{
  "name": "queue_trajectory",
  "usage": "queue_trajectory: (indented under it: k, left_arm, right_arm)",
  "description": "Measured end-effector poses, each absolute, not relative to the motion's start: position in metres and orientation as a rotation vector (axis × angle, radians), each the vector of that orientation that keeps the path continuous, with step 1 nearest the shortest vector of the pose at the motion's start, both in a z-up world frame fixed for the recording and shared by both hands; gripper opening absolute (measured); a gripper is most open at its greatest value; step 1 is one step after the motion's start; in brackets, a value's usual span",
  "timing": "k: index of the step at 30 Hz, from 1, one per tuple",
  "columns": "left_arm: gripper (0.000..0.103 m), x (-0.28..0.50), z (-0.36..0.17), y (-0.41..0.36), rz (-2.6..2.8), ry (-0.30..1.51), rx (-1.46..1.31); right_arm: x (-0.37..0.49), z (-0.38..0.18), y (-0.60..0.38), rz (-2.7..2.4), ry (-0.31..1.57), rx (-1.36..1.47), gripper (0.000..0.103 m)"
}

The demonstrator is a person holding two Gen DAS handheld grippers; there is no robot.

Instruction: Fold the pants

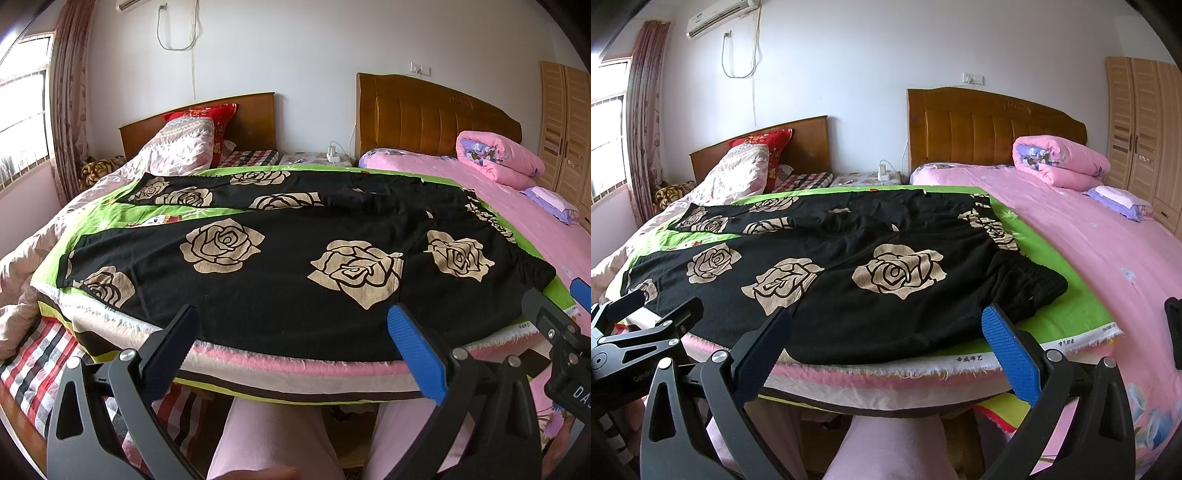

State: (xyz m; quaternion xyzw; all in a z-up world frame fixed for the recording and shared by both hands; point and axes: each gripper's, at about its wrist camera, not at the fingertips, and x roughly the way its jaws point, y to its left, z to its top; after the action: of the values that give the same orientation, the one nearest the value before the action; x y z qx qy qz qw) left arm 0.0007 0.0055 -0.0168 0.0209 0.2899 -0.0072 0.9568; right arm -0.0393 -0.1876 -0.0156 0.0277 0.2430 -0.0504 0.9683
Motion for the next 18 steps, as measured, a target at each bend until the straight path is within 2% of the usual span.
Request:
queue_trajectory:
  k: [18]
  left_arm:
    - [0.102,-0.0012,-0.0230,0.0086,-0.011,0.594,0.039]
  right_arm:
    - [-0.0408,-0.0175,-0.1855,-0.100,0.496,0.059,0.099]
